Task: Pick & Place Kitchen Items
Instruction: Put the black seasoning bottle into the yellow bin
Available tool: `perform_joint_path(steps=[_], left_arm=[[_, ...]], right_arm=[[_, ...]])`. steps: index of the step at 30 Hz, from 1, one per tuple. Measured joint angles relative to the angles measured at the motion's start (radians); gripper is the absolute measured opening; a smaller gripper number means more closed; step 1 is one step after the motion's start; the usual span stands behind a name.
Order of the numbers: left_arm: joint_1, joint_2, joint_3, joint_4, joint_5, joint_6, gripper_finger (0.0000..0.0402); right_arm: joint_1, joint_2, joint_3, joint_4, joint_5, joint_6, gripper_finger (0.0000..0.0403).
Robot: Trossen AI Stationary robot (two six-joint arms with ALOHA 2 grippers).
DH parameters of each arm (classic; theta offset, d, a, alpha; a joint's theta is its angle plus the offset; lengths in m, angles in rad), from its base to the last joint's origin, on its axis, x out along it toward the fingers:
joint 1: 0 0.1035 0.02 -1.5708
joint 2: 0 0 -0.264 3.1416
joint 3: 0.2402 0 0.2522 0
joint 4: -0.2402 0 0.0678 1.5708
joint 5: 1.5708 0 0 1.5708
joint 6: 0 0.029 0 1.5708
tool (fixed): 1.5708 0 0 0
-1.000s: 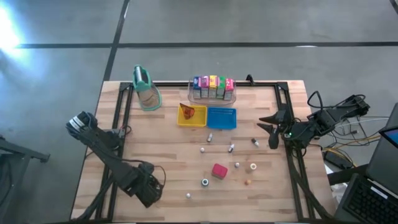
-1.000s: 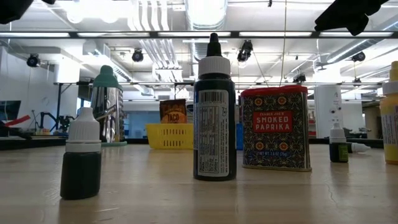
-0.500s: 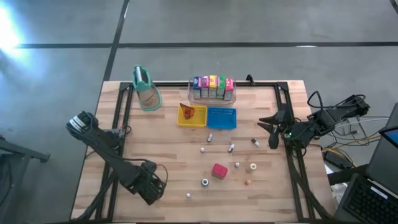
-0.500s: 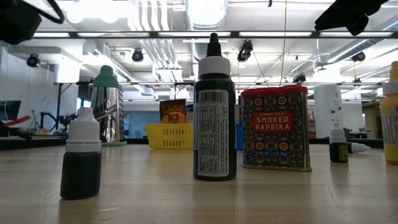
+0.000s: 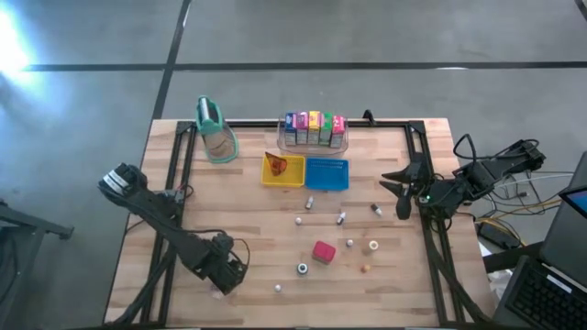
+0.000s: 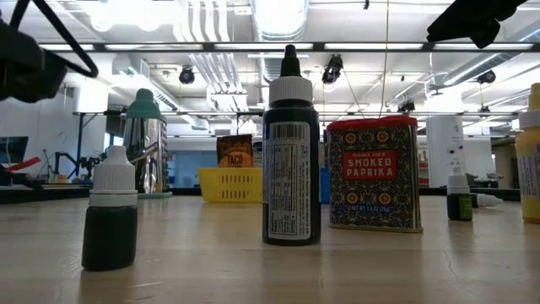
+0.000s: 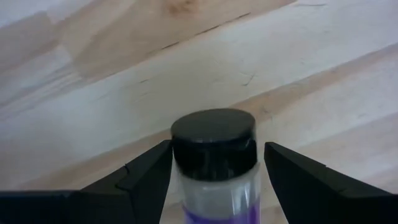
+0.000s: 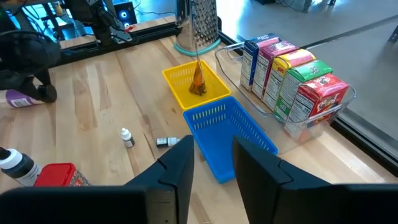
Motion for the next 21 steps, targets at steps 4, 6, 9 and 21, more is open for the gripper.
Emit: perform_joint_path(steps=[4,6,9,21], left_arm=[[0.002,0.0,-0.049,0.106,0.002,0.001,0.0259],[0.002,0.0,-0.071,0.145,0.004,0.005,0.0259],[0.002,0.0,-0.102,0.182,0.008,0.004,0.0259],[0.003,-0.002,-0.123,0.193,0.011,0.03,0.0241]], right_arm=[[0.0,0.0,0.0,0.0,0.0,0.0,0.012],[0.0,0.0,0.0,0.0,0.0,0.0,0.0125],[0.0,0.0,0.0,0.0,0.0,0.0,0.0131],[0.0,0.0,0.0,0.0,0.0,0.0,0.0144]])
